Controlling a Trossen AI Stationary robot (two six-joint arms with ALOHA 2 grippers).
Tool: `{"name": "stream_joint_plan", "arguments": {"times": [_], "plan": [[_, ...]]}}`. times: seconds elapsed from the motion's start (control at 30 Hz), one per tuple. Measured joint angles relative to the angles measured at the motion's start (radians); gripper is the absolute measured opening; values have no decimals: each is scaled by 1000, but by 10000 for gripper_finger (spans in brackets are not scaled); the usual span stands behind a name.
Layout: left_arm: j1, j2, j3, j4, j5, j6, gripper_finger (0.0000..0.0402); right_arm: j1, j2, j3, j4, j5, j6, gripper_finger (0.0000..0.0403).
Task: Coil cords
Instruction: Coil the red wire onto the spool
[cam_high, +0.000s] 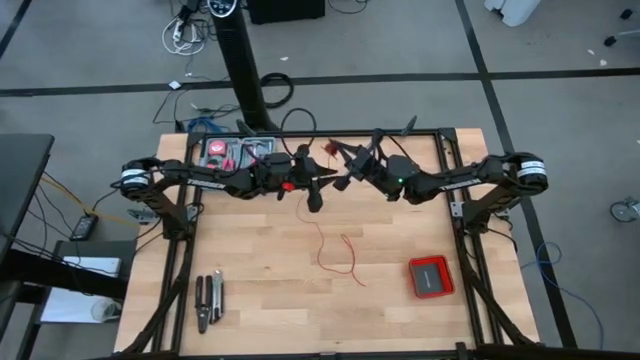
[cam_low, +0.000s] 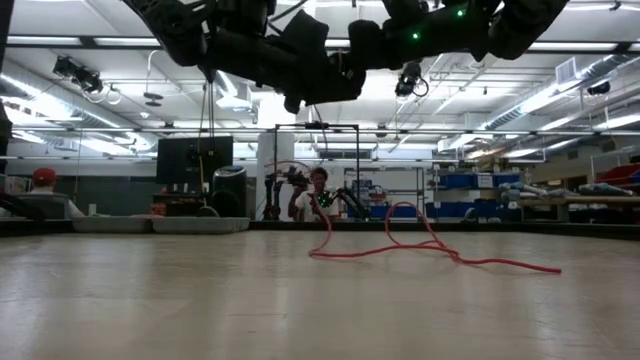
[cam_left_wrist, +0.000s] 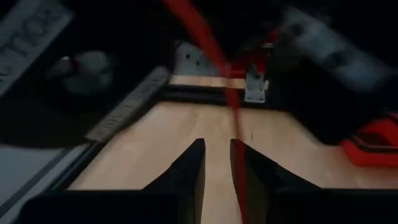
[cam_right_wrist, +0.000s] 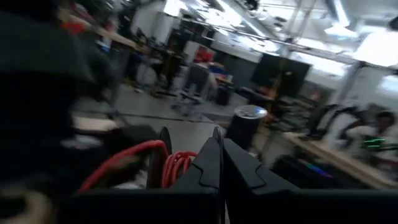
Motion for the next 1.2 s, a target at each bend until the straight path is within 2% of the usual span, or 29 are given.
{"name": "stream_joint_plan", "arguments": {"times": [0.13,0.27,0.67,0.9,1.2], "plan": [[1,-8,1,-8,8,4,79,28,-33,0,-1,89,-102,1],[1,-10,3,-28,10,5,78,47,-66,0,-10,114,-151,1],[1,-14,50,-154,16,34,83,51,-80,-2,-95,133,-158,1],[-1,-15,53,-135,137,77,83,51,-108,-40,-34,146,-158,1],[-4,-38,55,-142,99,117,83,51,-179,-163,40,123,-175,1]]}}
